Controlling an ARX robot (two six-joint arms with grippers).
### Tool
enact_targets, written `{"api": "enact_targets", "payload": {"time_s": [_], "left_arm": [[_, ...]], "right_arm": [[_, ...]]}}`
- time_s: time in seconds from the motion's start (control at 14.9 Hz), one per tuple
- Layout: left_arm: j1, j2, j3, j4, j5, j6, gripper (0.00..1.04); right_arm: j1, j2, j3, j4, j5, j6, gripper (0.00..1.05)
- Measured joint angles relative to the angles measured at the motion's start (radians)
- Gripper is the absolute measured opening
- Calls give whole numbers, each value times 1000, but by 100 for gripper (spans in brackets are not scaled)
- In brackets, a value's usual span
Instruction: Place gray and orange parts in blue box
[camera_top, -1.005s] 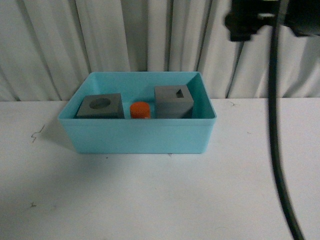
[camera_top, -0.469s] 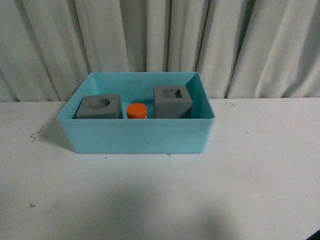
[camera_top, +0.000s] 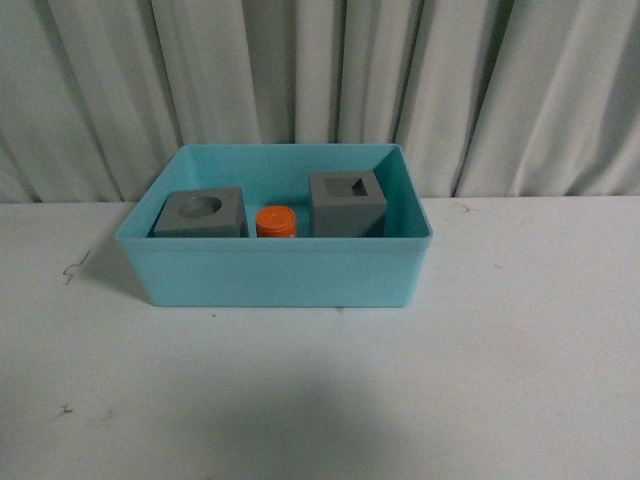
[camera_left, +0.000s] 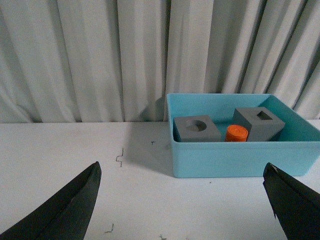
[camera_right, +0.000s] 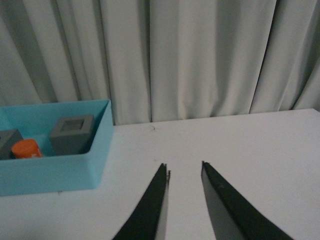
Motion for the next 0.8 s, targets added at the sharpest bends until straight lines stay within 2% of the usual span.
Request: {"api": "enact_targets", "payload": {"time_s": [0.13, 0.2, 0.4, 0.47, 0.54, 0.8], "left_arm": [[0, 0, 0, 0, 0, 0, 98], [0, 0, 0, 0, 0, 0, 98], [0, 0, 0, 0, 0, 0, 98], [0, 0, 0, 0, 0, 0, 98], [0, 0, 0, 0, 0, 0, 98], [0, 0, 0, 0, 0, 0, 98]], "right_arm": [[-55, -76, -24, -66, -56, -14, 5], [-79, -97, -50, -15, -80, -22, 2], [-136, -199, -53, -132, -141, -24, 2], [-218, -241, -53, -169, -231, -26, 2], [-256, -266, -53, -200, -233, -25, 2], [-247, -362, -53, -294, -252, -25, 2]]}}
